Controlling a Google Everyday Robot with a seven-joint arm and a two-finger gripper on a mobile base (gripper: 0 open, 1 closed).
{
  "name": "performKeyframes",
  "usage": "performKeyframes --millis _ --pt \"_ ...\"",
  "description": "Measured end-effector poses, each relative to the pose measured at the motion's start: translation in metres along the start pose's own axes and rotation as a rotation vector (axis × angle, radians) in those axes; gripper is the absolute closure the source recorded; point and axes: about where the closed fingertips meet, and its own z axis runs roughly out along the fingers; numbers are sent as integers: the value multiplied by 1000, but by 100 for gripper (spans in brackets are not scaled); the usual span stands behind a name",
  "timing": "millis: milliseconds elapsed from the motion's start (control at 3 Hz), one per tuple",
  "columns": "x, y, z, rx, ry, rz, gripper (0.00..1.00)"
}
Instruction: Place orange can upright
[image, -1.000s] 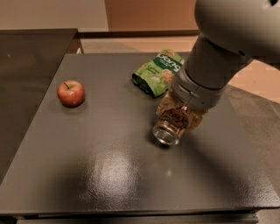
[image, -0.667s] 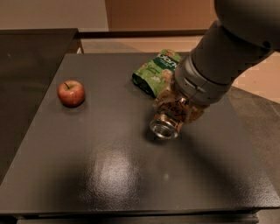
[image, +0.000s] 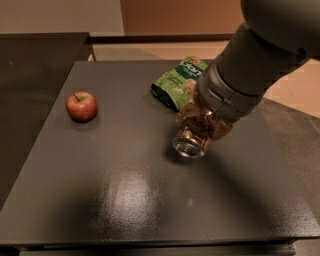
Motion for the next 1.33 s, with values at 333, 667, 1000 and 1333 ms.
performKeyframes --millis 333,667,1000,1333 --pt "6 -10 -3 17 39 -75 100" --pt "12 -24 -6 68 87 -204 100" --pt "15 -41 -3 133 120 -354 100" --pt "16 -55 -3 208 171 -493 100"
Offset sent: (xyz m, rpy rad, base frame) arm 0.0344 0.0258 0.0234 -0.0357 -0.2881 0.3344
